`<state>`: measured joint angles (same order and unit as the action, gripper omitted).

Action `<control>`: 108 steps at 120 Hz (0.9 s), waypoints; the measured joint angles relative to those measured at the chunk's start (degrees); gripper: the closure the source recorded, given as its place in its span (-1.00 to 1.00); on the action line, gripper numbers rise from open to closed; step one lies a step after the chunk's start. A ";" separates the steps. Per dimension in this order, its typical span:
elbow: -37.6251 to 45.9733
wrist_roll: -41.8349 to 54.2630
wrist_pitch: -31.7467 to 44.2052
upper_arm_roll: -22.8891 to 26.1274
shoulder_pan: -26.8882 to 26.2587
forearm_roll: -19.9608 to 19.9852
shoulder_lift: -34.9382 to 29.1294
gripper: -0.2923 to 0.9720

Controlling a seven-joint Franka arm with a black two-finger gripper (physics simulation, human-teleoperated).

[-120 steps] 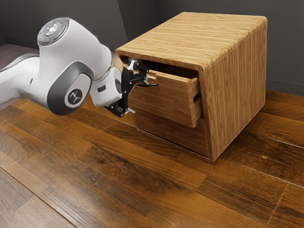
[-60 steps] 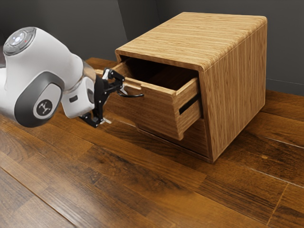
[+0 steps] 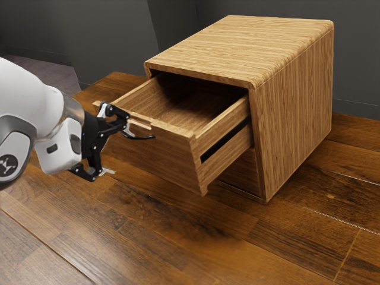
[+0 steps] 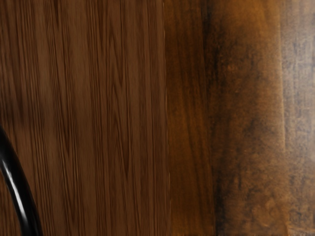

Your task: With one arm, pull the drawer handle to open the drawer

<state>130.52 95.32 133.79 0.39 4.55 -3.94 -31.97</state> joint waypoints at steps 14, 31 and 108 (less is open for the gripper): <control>2.28 -0.01 -0.50 0.04 0.06 0.44 -2.66 -0.48; 3.97 0.00 -1.03 -0.06 0.02 0.61 -5.28 -0.51; 4.74 -6.59 -11.67 -0.06 -0.10 3.17 -17.99 -0.49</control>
<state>135.26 88.73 122.12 0.33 4.45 -0.77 -49.96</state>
